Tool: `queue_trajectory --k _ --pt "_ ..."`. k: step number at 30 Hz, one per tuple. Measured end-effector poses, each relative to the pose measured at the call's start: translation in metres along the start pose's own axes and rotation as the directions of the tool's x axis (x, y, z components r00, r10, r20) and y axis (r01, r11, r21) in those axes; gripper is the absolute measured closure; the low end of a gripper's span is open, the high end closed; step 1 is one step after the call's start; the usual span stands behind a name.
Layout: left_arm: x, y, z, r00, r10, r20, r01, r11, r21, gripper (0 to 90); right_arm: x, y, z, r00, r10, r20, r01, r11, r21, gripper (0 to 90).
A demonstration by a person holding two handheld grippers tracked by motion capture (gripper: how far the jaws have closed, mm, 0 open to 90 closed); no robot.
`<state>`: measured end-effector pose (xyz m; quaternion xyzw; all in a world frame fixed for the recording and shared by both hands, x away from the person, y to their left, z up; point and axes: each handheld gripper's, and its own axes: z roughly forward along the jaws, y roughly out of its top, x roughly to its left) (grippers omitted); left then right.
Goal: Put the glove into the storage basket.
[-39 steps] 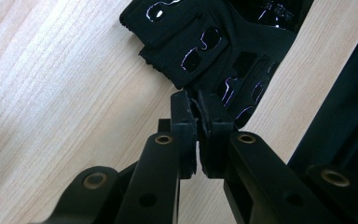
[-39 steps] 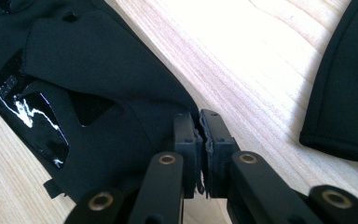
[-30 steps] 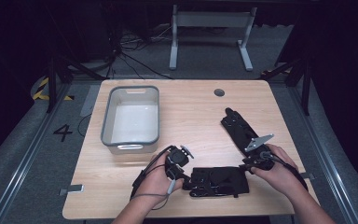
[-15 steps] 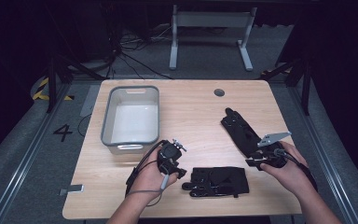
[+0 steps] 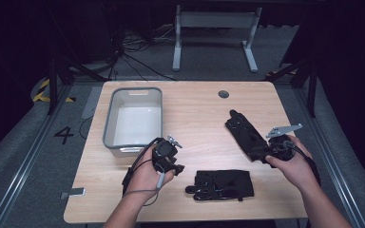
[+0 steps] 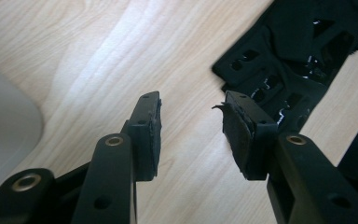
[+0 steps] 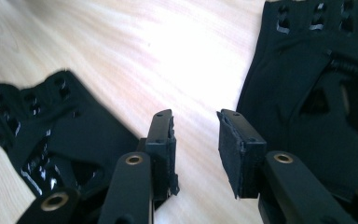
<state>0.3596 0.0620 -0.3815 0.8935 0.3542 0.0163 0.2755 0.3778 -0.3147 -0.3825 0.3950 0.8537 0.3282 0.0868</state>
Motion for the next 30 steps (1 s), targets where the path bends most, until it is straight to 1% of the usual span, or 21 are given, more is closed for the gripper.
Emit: queue_trajectory --k 1,4,6,9,10,11,12,13,14,15,18,19,20,22,23,25,26,27,28,29,30 --pt "0.0 0.0 0.0 1.0 0.0 0.0 0.0 1.0 0.0 57.6 0.0 0.0 0.0 1.0 0.0 0.0 0.0 1.0 0.0 66.7" --pt "0.002 -0.002 -0.002 1.0 0.005 -0.001 -0.005 0.9999 -0.013 57.7 -0.004 0.009 0.0 0.9998 -0.006 0.018 0.006 1.0 0.002 67.7" --pt "0.003 -0.004 -0.004 1.0 0.001 -0.008 -0.001 0.9998 -0.018 57.7 -0.009 0.014 0.001 0.9998 0.007 0.019 -0.007 1.0 -0.012 68.6" --pt "0.007 -0.01 -0.008 0.9997 -0.001 -0.025 0.0 0.9996 -0.028 57.2 -0.023 0.022 0.003 0.9989 0.038 0.026 -0.037 0.999 -0.03 69.8" --pt "0.007 -0.01 -0.008 0.9997 -0.001 -0.025 0.0 0.9996 -0.028 57.2 -0.023 0.022 0.003 0.9989 0.038 0.026 -0.037 0.999 -0.03 69.8" --pt "0.009 -0.013 -0.01 0.9995 0.003 -0.032 -0.004 0.9994 -0.034 57.2 -0.026 0.024 0.004 0.9987 0.042 0.031 -0.041 0.999 -0.032 69.4" --pt "0.01 -0.015 -0.011 0.9995 -0.004 -0.031 0.002 0.9992 -0.04 57.2 -0.037 0.031 0.006 0.9976 0.049 0.048 -0.048 0.998 -0.034 68.7" --pt "0.012 -0.018 -0.014 0.9995 -0.017 -0.026 0.016 0.9987 -0.048 57.0 -0.041 0.034 0.006 0.9973 0.054 0.049 -0.053 0.998 -0.032 69.2" --pt "0.012 -0.018 -0.014 0.9995 -0.017 -0.026 0.016 0.9987 -0.048 57.0 -0.045 0.037 0.006 0.9964 0.061 0.059 -0.059 0.998 -0.034 69.8" --pt "0.014 -0.02 -0.015 0.9993 -0.022 -0.028 0.021 0.9984 -0.052 57.0 -0.045 0.037 0.006 0.9964 0.061 0.059 -0.059 0.998 -0.034 69.8" --pt "0.016 -0.026 -0.017 0.9984 -0.038 -0.041 0.036 0.9981 -0.05 57.1 -0.063 0.047 0.013 0.9937 0.083 0.075 -0.081 0.996 -0.033 71.5" --pt "0.016 -0.026 -0.017 0.9984 -0.038 -0.041 0.036 0.9981 -0.05 57.1 -0.063 0.047 0.013 0.9937 0.083 0.075 -0.081 0.996 -0.033 71.5" --pt "0.016 -0.027 -0.017 0.9982 -0.04 -0.045 0.038 0.9981 -0.049 57.0 -0.073 0.049 0.019 0.9916 0.1 0.082 -0.098 0.995 -0.032 67.3" --pt "0.017 -0.029 -0.017 0.998 -0.046 -0.044 0.044 0.9979 -0.047 56.7 -0.081 0.05 0.023 0.9886 0.119 0.092 -0.117 0.993 -0.035 67.7" --pt "0.017 -0.03 -0.018 0.9977 -0.049 -0.046 0.047 0.9979 -0.045 56.7 -0.081 0.05 0.023 0.9886 0.119 0.092 -0.117 0.993 -0.035 67.7" --pt "0.018 -0.032 -0.018 0.9972 -0.056 -0.049 0.054 0.9978 -0.04 56.6 -0.089 0.049 0.028 0.9845 0.138 0.107 -0.136 0.99 -0.027 68.3" --pt "0.018 -0.033 -0.018 0.997 -0.06 -0.049 0.058 0.9974 -0.043 56.6 -0.096 0.047 0.034 0.9802 0.155 0.123 -0.155 0.988 -0.008 69.0" --pt "0.018 -0.033 -0.018 0.997 -0.06 -0.049 0.058 0.9974 -0.043 56.5 -0.096 0.047 0.034 0.9802 0.155 0.123 -0.155 0.988 -0.008 69.0" --pt "0.018 -0.033 -0.018 0.9972 -0.056 -0.05 0.054 0.9977 -0.041 56.5 -0.103 0.044 0.039 0.9764 0.171 0.131 -0.174 0.985 0.011 69.2" --pt "0.018 -0.032 -0.017 0.9974 -0.054 -0.048 0.052 0.9979 -0.039 56.4 -0.106 0.042 0.042 0.9731 0.186 0.136 -0.19 0.982 0.016 69.5" --pt "0.018 -0.032 -0.017 0.9973 -0.053 -0.051 0.051 0.998 -0.037 56.3 -0.109 0.04 0.044 0.9711 0.188 0.147 -0.194 0.981 0.024 69.6"
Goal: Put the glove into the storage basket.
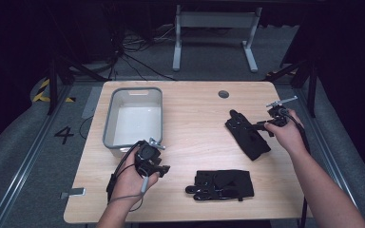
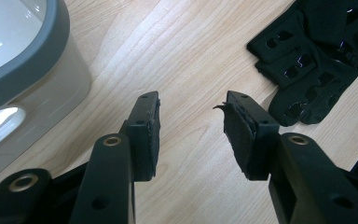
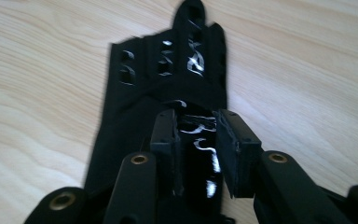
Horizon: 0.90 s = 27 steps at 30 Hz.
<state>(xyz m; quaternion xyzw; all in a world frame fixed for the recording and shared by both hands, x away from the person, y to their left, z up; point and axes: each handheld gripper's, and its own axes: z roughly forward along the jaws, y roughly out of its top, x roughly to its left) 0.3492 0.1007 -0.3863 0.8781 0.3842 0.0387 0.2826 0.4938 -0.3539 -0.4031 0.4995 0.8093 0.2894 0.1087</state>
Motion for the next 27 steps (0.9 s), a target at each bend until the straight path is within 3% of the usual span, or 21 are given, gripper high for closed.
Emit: queue_trajectory --k 5,17,24,27 --pt "-0.001 0.002 0.002 1.0 0.009 0.002 -0.009 0.9999 0.009 56.1 -0.012 -0.008 0.012 0.9992 0.039 0.008 -0.039 0.998 0.04 70.0" --pt "-0.004 0.005 0.005 0.9997 0.025 0.005 -0.025 0.9996 0.008 55.7 -0.012 -0.017 0.024 0.9995 0.02 0.024 -0.022 0.995 0.096 69.3" --pt "-0.007 0.006 0.007 0.9994 0.034 0.009 -0.034 0.9993 0.017 55.1 -0.005 -0.016 0.025 0.9998 -0.008 0.019 0.006 0.994 0.105 84.8" --pt "-0.007 0.006 0.007 0.9994 0.033 0.01 -0.033 0.9993 0.015 55.1 -0.003 -0.016 0.025 0.9991 -0.024 0.034 0.02 0.994 0.104 86.4"
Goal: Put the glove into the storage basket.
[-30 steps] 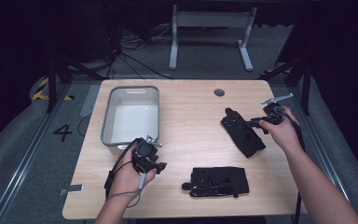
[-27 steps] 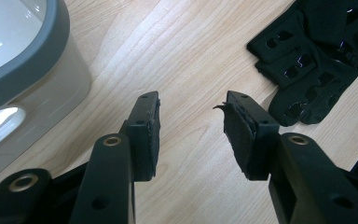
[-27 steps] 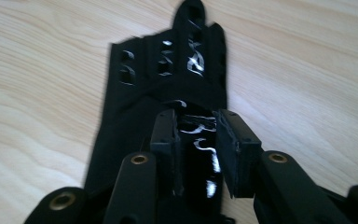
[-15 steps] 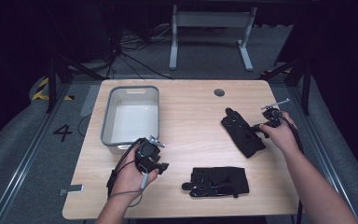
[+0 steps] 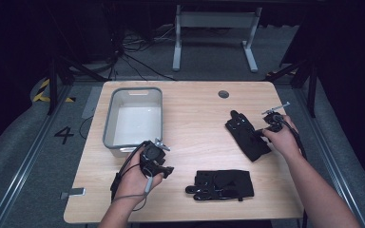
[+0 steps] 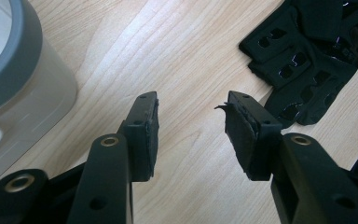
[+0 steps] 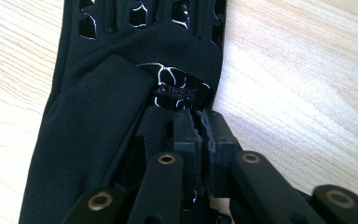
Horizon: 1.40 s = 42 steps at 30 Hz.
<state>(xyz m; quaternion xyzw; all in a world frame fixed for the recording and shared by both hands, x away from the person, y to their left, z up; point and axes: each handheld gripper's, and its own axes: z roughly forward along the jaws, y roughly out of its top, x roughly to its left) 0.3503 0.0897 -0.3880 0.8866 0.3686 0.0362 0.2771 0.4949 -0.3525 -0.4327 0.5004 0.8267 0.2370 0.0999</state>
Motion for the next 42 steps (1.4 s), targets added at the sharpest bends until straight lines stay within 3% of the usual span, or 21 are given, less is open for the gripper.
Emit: queue_trajectory --k 6,12,15,19,21,25,28,31,32,33,36,38,39,42 --pt "-0.001 0.001 0.002 0.9999 0.009 0.005 -0.009 0.9999 0.006 55.1 0.007 0.001 -0.007 0.9987 -0.042 0.029 0.043 0.999 -0.013 87.4" --pt "-0.002 0.001 0.002 0.9999 0.012 0.004 -0.012 0.9999 0.007 55.2 0.017 0.003 -0.032 0.9967 -0.081 0.006 0.082 0.992 -0.099 87.4" --pt "-0.005 0.002 0.003 0.9999 0.014 0.008 -0.014 0.9999 0.009 55.5 0.029 0.004 -0.05 0.9915 -0.13 -0.004 0.128 0.98 -0.153 87.4" --pt "-0.006 0.003 0.002 0.9997 0.021 0.011 -0.021 0.9998 0.004 55.5 0.036 0.005 -0.063 0.9878 -0.155 -0.007 0.152 0.972 -0.178 87.5" --pt "-0.006 0.003 0.003 0.9997 0.022 0.01 -0.022 0.9997 0.009 55.7 0.042 0.005 -0.075 0.9818 -0.189 -0.012 0.183 0.961 -0.205 87.5" --pt "-0.006 0.004 0.004 0.9996 0.027 0.014 -0.027 0.9996 0.009 55.7 0.053 0.004 -0.088 0.9739 -0.227 -0.017 0.217 0.95 -0.224 87.5" --pt "-0.007 0.005 0.004 0.9995 0.029 0.015 -0.029 0.9995 0.01 55.8 0.058 0.002 -0.094 0.9707 -0.239 -0.023 0.228 0.947 -0.226 87.5" --pt "-0.008 0.006 0.005 0.9992 0.034 0.018 -0.034 0.9994 0.01 55.9 0.07 -0.002 -0.104 0.9596 -0.279 -0.032 0.264 0.934 -0.24 87.5" --pt "-0.008 0.006 0.005 0.9992 0.034 0.018 -0.034 0.9994 0.01 55.9 0.07 -0.002 -0.104 0.9596 -0.279 -0.032 0.264 0.934 -0.24 87.5" --pt "-0.008 0.007 0.006 0.9991 0.037 0.019 -0.037 0.9993 0.01 55.9 0.077 -0.005 -0.109 0.9528 -0.301 -0.039 0.283 0.927 -0.247 87.4" --pt "-0.009 0.008 0.006 0.9989 0.04 0.023 -0.04 0.9992 0.008 56.0 0.082 -0.007 -0.113 0.9473 -0.317 -0.044 0.297 0.921 -0.253 87.5" --pt "-0.01 0.009 0.006 0.9987 0.045 0.025 -0.045 0.9989 0.01 56.1 0.089 -0.01 -0.117 0.9388 -0.34 -0.055 0.317 0.915 -0.252 87.4" --pt "-0.011 0.01 0.007 0.9986 0.047 0.025 -0.048 0.9988 0.011 56.1 0.097 -0.012 -0.118 0.9284 -0.366 -0.063 0.341 0.908 -0.244 87.4" --pt "-0.01 0.01 0.008 0.9985 0.048 0.028 -0.048 0.9988 0.011 56.0 0.105 -0.015 -0.117 0.918 -0.389 -0.077 0.361 0.9 -0.244 87.4"
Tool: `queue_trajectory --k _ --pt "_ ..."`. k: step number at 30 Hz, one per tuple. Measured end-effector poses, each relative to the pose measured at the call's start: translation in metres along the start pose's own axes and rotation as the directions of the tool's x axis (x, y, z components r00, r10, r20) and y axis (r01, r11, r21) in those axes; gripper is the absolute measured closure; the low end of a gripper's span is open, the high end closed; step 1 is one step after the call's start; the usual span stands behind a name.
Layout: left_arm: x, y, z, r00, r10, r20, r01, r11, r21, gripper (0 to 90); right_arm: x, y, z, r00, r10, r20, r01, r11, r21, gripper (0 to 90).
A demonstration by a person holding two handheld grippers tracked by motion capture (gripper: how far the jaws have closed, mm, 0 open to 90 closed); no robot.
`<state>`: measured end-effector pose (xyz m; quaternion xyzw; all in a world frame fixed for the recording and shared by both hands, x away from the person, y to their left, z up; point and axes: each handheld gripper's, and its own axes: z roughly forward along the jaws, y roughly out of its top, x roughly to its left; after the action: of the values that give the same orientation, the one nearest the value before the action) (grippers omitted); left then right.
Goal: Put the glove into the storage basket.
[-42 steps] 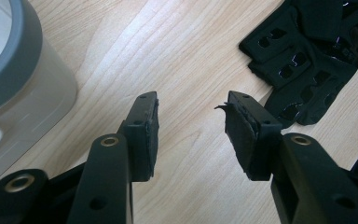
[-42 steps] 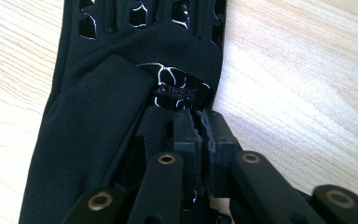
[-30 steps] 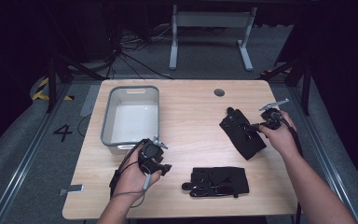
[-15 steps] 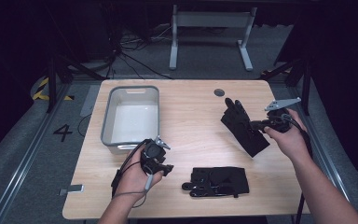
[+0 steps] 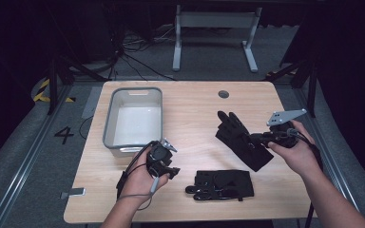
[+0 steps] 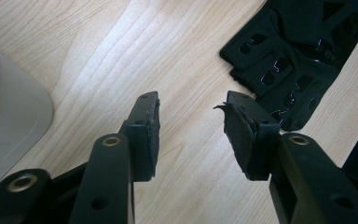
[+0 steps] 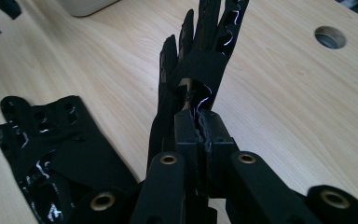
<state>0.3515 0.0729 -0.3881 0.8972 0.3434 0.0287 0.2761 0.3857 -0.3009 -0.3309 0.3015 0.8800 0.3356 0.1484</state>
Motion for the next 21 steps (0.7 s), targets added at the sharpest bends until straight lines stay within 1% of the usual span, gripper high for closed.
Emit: queue_trajectory --k 2,3,4,5,6,10,15,17,20,21 --pt "0.0 0.0 0.0 1.0 0.0 -0.001 0.0 1.0 0.002 56.1 0.003 0.0 0.001 1.0 -0.006 -0.007 0.006 1.0 -0.001 87.4" --pt "0.0 0.0 0.0 1.0 0.0 0.0 0.0 1.0 0.002 56.1 0.008 0.0 0.002 0.9997 -0.022 -0.014 0.022 1.0 0.005 87.4" --pt "0.0 0.0 0.0 1.0 0.0 0.0 0.0 1.0 0.002 56.1 0.008 0.0 0.002 0.9997 -0.022 -0.014 0.022 1.0 0.005 87.4" --pt "0.0 0.0 0.0 1.0 0.0 -0.001 0.0 1.0 0.001 56.1 0.012 0.001 0.003 0.9994 -0.035 -0.005 0.035 0.999 0.012 87.4" --pt "0.0 0.0 0.0 1.0 0.0 -0.001 0.0 1.0 0.001 56.2 0.012 0.001 0.003 0.9994 -0.035 -0.005 0.035 0.999 0.012 87.4" --pt "0.0 -0.001 0.0 1.0 0.0 0.0 0.0 1.0 0.002 56.1 0.017 0.002 0.005 0.9979 -0.064 0.008 0.064 0.998 0.029 87.4" --pt "0.0 -0.001 0.0 1.0 0.0 0.0 0.0 1.0 0.003 56.1 0.019 0.002 0.008 0.9967 -0.079 0.018 0.079 0.996 0.032 87.4" --pt "0.0 -0.001 0.001 1.0 -0.001 0.0 0.001 1.0 0.003 56.1 0.024 0.001 0.013 0.9949 -0.098 0.027 0.096 0.994 0.046 87.4" --pt "-0.001 -0.001 0.0 1.0 0.0 0.001 0.0 1.0 0.003 56.2 0.026 0.001 0.015 0.9936 -0.11 0.027 0.108 0.993 0.051 87.4" --pt "-0.001 -0.001 0.0 1.0 0.002 0.002 -0.002 1.0 0.002 56.2 0.031 0.001 0.015 0.992 -0.12 0.038 0.118 0.991 0.058 87.4"
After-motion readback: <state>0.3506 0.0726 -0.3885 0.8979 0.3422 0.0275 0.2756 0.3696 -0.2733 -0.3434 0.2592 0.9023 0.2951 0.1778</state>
